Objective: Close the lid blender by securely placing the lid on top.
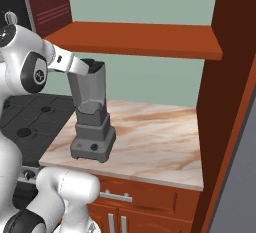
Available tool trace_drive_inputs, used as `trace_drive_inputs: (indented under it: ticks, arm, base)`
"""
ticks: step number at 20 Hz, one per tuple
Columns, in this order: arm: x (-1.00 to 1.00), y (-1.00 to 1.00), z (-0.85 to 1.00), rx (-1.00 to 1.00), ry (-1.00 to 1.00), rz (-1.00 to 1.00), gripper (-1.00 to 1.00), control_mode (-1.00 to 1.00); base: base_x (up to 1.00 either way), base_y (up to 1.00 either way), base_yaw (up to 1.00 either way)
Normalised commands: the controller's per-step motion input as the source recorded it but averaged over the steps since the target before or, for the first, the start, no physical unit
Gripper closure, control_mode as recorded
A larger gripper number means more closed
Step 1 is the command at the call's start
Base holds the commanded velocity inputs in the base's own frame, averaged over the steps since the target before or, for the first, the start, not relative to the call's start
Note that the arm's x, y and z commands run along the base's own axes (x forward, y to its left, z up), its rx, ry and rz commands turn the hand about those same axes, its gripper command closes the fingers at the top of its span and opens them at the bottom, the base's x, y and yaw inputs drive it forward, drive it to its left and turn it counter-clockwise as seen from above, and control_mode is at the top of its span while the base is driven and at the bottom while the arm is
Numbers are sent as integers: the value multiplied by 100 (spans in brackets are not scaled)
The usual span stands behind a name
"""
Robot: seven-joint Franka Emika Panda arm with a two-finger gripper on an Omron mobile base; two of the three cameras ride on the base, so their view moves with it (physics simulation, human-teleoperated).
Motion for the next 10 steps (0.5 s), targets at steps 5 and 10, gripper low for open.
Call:
trace_drive_inputs:
  ticks: [5,10]
  arm:
    - [-23,0,40,0,-9,0,-100,-100]
    - [-11,0,25,0,-5,0,-100,-100]
  base:
    - [0,0,0]
    - [0,0,0]
